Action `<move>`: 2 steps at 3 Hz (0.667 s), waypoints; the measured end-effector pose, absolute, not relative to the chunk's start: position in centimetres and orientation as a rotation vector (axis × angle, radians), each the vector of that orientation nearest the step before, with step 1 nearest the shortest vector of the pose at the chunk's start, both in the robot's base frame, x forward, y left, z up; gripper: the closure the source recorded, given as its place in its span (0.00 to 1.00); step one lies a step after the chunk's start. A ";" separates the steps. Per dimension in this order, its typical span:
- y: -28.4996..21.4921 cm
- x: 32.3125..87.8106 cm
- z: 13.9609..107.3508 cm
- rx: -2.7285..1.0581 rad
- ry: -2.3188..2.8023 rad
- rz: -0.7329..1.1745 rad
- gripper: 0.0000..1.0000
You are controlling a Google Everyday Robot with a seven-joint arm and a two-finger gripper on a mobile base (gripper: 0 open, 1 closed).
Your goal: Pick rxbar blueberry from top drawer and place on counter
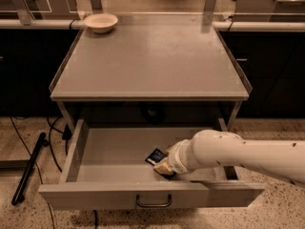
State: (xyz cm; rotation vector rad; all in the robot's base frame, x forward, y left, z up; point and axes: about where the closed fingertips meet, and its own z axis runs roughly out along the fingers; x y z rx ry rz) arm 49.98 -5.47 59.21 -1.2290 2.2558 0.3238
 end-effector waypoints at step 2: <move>-5.3 49.9 59.8 -1.284 2.199 0.406 1.00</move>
Offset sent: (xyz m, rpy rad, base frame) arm -0.0242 -0.0245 0.0589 0.3341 -0.0378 0.6903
